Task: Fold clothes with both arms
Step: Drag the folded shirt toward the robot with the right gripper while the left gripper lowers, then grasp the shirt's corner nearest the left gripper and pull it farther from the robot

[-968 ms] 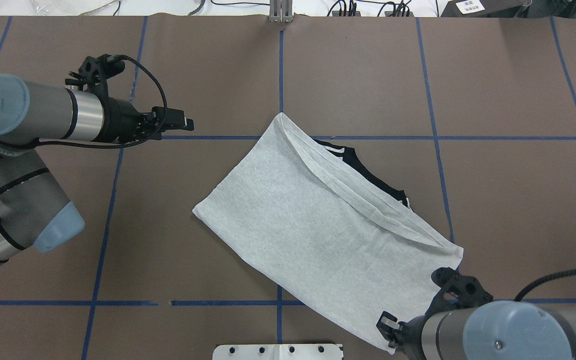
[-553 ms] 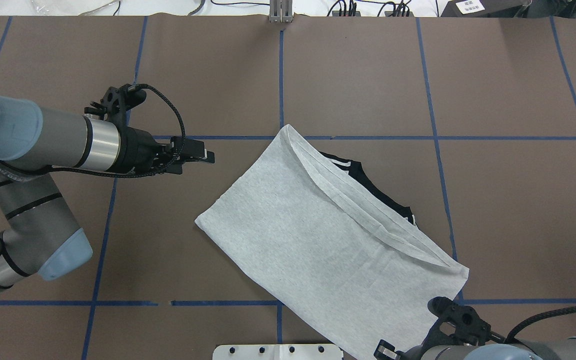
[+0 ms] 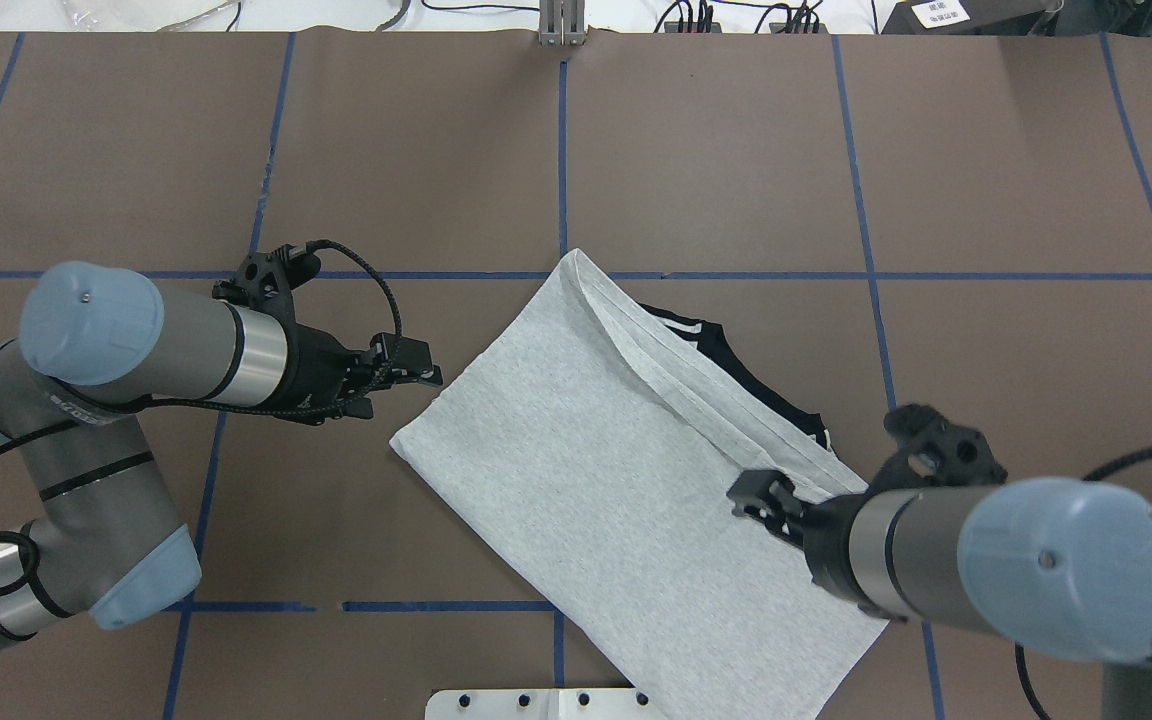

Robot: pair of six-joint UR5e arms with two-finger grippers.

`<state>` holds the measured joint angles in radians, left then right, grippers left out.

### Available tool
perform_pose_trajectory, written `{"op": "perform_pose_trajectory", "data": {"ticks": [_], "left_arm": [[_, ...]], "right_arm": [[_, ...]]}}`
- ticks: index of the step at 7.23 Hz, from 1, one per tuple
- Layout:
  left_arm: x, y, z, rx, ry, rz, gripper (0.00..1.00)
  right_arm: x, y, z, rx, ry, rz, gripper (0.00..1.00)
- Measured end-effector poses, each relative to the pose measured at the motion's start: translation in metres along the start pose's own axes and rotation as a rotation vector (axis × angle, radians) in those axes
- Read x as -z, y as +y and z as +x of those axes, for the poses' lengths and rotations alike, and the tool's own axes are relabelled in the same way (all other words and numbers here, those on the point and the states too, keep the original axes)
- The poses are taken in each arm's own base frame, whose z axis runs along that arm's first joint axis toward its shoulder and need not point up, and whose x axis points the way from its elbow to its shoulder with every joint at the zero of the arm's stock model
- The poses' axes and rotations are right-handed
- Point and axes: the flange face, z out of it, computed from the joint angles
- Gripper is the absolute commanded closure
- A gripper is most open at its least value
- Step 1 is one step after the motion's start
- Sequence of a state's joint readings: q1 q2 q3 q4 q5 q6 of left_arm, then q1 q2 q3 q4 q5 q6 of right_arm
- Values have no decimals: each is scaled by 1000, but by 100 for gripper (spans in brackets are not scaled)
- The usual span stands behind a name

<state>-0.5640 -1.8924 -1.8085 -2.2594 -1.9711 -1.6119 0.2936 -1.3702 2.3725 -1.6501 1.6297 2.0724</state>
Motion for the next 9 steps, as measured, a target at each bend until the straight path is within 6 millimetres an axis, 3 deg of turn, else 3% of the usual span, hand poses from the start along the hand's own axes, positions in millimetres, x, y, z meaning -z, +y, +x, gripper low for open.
{"op": "perform_pose_trajectory", "data": {"ticks": [2,3,7,9], "left_arm": [[-30,13,-8,23,-95,-21,1],[-42,18,-14,38,-149,-30,3],[-66,12,-24,57,-235,9,26],[-73,9,-21,58,-240,20,57]], "right_arm": [[-1,-64,-46,40,-19,45,0],[-5,-82,-57,39,-14,51,0],[-11,-92,-67,37,-11,59,0],[-10,-92,-69,38,-13,56,0]]}}
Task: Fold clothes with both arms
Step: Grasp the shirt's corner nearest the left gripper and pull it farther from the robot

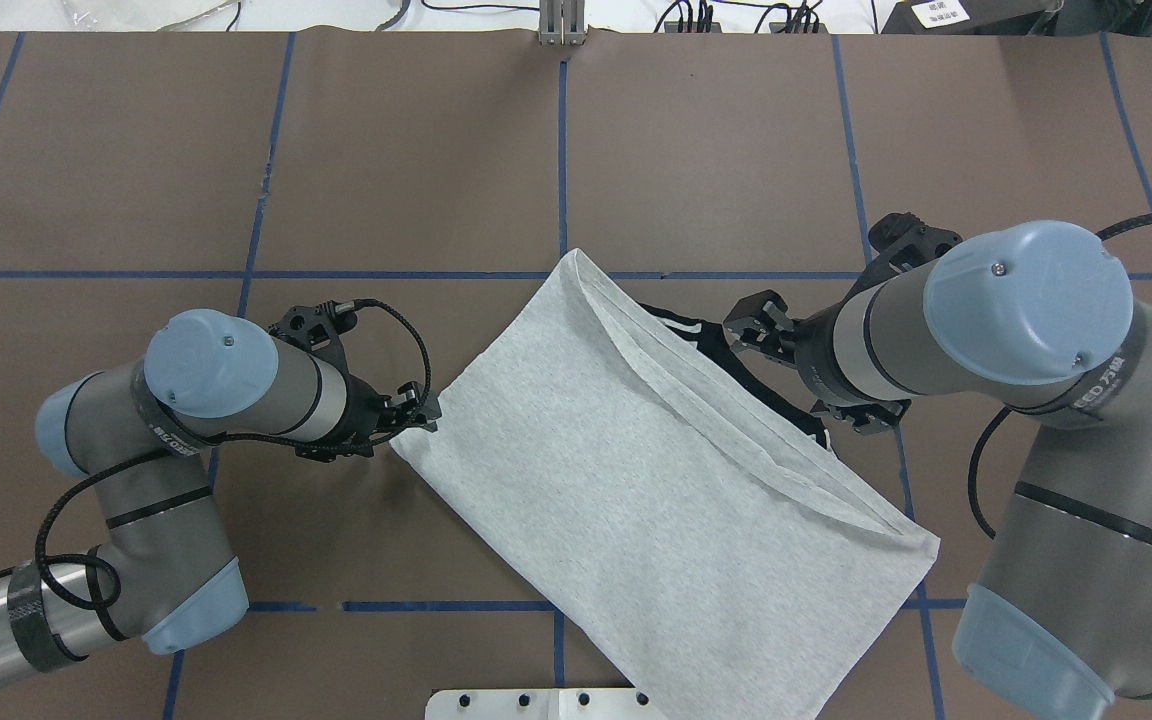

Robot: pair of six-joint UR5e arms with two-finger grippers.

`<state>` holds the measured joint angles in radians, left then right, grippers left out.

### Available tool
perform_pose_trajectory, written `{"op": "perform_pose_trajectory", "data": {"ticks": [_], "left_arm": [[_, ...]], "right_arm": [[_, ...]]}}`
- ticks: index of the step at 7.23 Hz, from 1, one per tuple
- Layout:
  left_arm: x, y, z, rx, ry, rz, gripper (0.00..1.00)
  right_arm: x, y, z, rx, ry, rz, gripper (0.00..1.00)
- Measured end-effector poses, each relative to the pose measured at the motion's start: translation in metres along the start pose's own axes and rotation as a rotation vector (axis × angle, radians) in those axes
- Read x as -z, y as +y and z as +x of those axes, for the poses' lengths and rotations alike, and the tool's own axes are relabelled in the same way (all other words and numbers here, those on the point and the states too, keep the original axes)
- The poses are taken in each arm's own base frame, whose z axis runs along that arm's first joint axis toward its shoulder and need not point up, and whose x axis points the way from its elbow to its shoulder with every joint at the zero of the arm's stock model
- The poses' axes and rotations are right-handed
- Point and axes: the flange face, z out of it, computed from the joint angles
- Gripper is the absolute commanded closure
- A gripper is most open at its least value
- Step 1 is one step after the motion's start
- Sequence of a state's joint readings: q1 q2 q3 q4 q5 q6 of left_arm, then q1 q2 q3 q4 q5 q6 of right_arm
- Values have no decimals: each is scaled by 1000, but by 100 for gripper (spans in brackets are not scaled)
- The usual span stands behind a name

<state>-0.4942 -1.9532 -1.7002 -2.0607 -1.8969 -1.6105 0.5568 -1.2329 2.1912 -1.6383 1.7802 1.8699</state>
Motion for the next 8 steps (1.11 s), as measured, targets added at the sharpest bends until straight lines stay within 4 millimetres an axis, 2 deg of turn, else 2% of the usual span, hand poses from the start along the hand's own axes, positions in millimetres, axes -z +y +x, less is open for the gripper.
{"op": "perform_pose_trajectory", "data": {"ticks": [1,2,5,8], "left_arm": [[0,0,2,2,1,2,81],[1,-1,4,4,5,2,100],[17,-5,6,4,28,14,100],[37,-38,3,-11,40,66,100]], "right_arm": [[0,0,0,0,0,0,0],[0,0,0,0,0,0,0],[-2,0,0,-1,4,0,0],[-2,0,0,-3,6,2,0]]}}
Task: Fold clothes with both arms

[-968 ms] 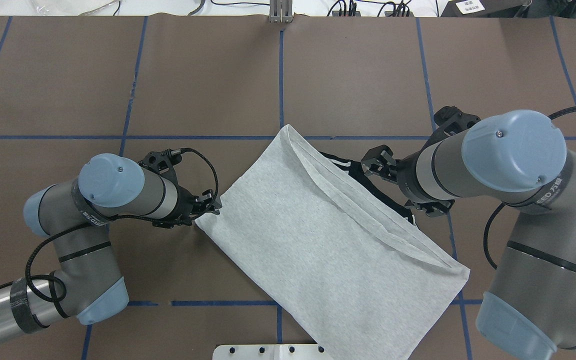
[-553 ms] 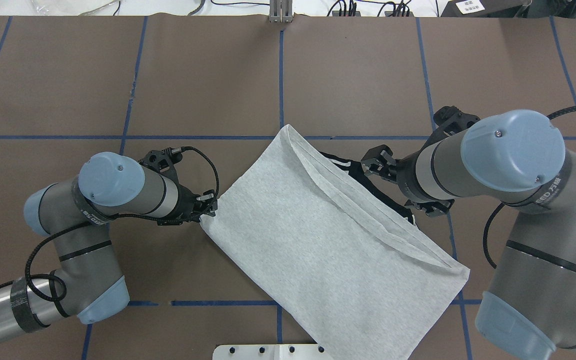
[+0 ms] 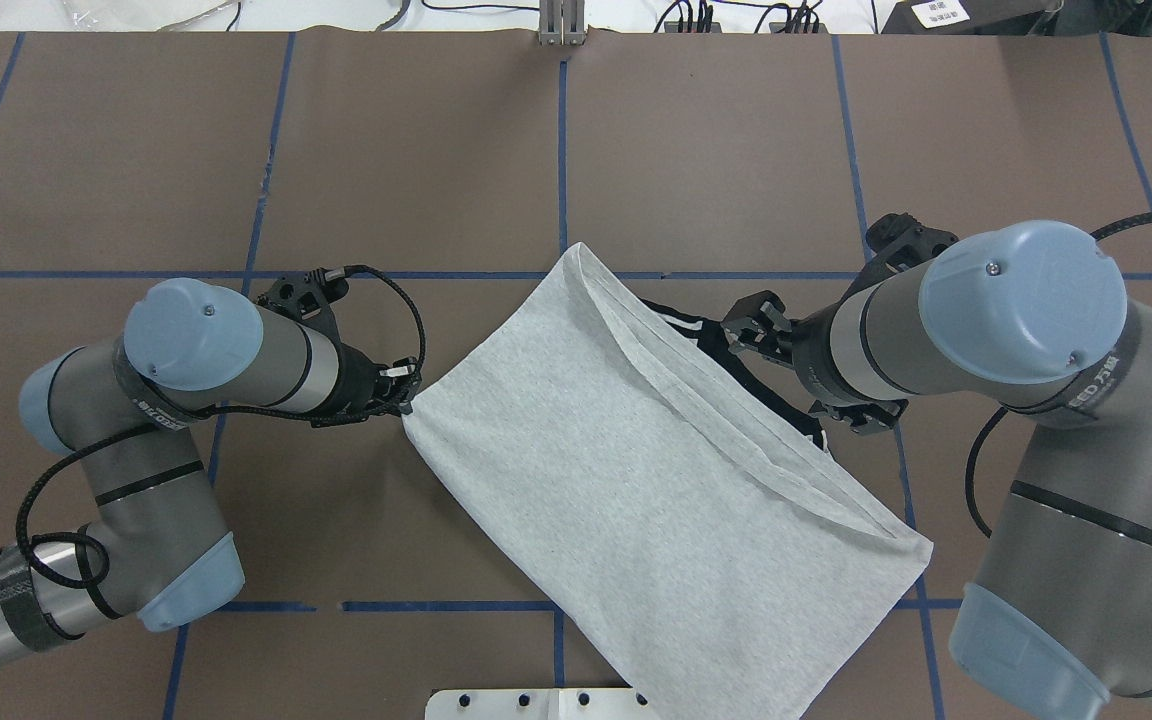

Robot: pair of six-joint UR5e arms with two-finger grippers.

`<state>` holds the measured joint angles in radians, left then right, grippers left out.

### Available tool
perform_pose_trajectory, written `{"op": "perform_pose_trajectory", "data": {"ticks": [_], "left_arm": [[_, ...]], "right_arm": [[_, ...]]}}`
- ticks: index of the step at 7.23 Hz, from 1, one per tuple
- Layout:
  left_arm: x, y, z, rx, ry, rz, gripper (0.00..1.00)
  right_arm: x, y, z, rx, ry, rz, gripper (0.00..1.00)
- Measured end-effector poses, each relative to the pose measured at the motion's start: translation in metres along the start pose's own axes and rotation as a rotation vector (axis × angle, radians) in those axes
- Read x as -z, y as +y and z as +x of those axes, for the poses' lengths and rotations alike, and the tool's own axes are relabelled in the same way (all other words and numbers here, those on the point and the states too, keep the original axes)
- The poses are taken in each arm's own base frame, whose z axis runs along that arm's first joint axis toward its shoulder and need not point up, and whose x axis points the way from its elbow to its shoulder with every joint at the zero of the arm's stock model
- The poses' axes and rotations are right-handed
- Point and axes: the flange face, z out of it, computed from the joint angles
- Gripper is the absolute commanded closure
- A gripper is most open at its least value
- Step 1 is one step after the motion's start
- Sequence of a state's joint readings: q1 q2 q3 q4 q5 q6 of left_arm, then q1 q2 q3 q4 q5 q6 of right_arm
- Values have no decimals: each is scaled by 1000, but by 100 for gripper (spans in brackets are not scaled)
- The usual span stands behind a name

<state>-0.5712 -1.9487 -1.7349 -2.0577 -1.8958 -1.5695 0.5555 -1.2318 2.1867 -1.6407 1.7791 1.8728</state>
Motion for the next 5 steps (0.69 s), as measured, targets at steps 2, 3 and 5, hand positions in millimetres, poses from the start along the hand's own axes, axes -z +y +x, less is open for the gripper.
{"op": "perform_pose_trajectory", "data": {"ticks": [2,3,5], "left_arm": [[7,-56,6,-16,-2,73,100],[8,-98,19,-9,-5,121,100],[-1,-177,48,12,8,208,100]], "right_arm": [[1,0,-1,0,-4,2,0],[2,0,-2,-1,-7,4,0],[4,3,-6,1,-18,4,0]]}}
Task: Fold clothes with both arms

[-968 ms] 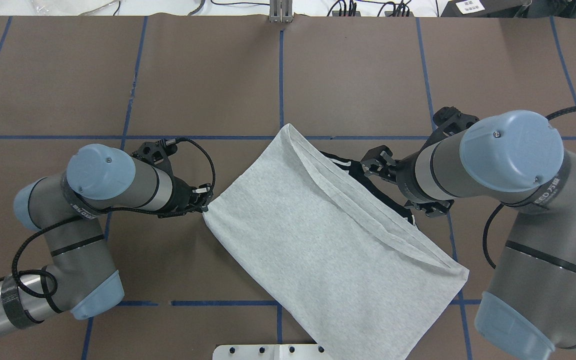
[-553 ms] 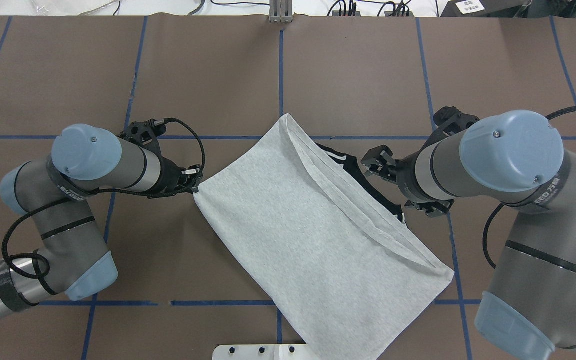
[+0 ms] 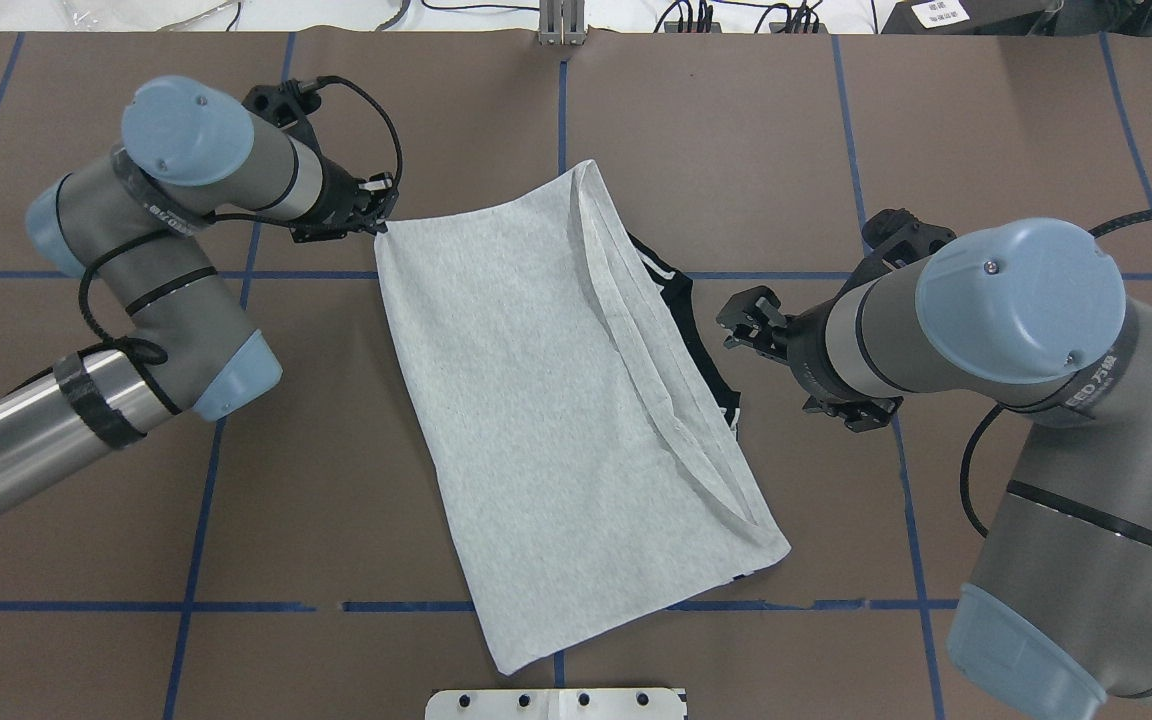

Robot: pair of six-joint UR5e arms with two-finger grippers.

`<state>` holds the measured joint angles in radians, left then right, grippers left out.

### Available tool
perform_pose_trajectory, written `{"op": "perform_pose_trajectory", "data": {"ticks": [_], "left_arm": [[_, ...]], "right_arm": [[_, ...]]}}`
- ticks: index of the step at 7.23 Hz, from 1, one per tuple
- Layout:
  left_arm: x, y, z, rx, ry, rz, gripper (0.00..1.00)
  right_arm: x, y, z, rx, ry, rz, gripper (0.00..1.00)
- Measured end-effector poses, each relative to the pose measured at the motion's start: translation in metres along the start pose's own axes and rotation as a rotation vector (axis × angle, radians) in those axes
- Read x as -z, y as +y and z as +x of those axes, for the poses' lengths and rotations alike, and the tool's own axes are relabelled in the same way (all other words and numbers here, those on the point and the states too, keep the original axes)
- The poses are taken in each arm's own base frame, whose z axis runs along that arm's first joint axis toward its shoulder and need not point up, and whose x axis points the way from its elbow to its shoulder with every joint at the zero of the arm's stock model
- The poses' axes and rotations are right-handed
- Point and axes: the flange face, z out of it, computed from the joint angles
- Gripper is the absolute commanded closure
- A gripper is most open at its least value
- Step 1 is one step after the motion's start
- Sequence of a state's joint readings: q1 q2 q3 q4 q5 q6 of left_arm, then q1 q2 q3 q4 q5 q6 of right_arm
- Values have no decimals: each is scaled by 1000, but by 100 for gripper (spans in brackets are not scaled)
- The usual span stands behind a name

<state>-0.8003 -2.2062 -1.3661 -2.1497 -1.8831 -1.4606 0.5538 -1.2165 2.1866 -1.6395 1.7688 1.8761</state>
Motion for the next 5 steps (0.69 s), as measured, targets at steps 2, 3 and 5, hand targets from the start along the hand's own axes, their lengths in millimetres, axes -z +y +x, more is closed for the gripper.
{"op": "perform_pose_trajectory", "data": {"ticks": [2,3,5], "left_arm": [[-40,-43,38,-2,36,85,100],[-51,-52,50,-5,43,106,39],[-55,-58,57,-26,55,123,35]], "right_arm": [[6,4,-10,8,-24,-6,0],[7,6,-15,11,-32,-7,0],[-7,8,-21,12,-18,4,0]]}}
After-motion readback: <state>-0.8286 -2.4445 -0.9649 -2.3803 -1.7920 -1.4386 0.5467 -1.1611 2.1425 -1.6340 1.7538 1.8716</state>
